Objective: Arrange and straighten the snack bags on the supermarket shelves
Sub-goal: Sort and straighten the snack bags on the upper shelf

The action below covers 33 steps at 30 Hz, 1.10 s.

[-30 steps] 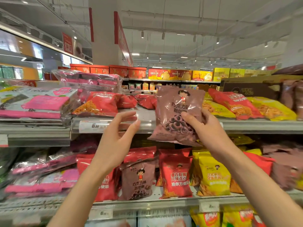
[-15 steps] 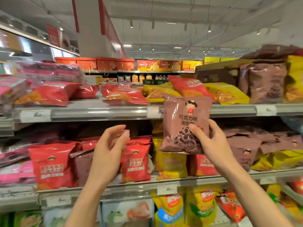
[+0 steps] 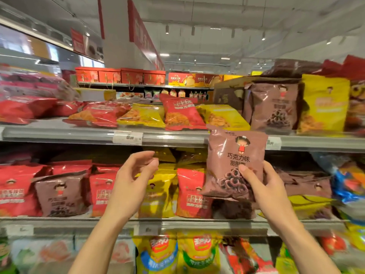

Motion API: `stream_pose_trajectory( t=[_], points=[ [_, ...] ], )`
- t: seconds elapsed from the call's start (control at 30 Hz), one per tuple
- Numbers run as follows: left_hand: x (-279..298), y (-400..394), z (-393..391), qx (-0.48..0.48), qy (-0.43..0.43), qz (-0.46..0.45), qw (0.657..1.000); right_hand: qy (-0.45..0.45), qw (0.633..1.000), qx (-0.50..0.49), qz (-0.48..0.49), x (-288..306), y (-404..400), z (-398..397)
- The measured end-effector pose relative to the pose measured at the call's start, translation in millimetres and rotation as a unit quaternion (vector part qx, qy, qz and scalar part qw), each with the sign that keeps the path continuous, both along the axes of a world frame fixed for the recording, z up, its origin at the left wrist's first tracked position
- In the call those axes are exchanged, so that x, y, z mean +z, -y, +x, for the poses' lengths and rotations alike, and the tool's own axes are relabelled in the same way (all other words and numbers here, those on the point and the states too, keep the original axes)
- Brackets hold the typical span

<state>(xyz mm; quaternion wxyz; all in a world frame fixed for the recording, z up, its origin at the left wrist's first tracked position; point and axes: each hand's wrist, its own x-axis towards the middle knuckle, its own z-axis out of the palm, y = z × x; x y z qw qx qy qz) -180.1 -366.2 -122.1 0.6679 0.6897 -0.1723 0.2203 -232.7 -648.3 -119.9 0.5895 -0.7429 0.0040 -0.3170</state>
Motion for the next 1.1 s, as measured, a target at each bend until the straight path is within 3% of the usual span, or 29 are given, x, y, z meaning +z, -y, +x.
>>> stream_pose_trajectory(
  t=[0.4,0.73,1.1],
  points=[
    [10,62,13,-0.052,0.022,-0.008,0.998,0.000,0.995,-0.093,-0.017,4,63,-18],
    [27,151,1,-0.068,0.030,0.017,0.997,0.013,0.996,-0.087,0.004,9,145,-31],
    [37,313,-18,-0.022,0.048,0.013,0.999,0.023,0.999,-0.037,-0.010,28,304,-32]
  ],
)
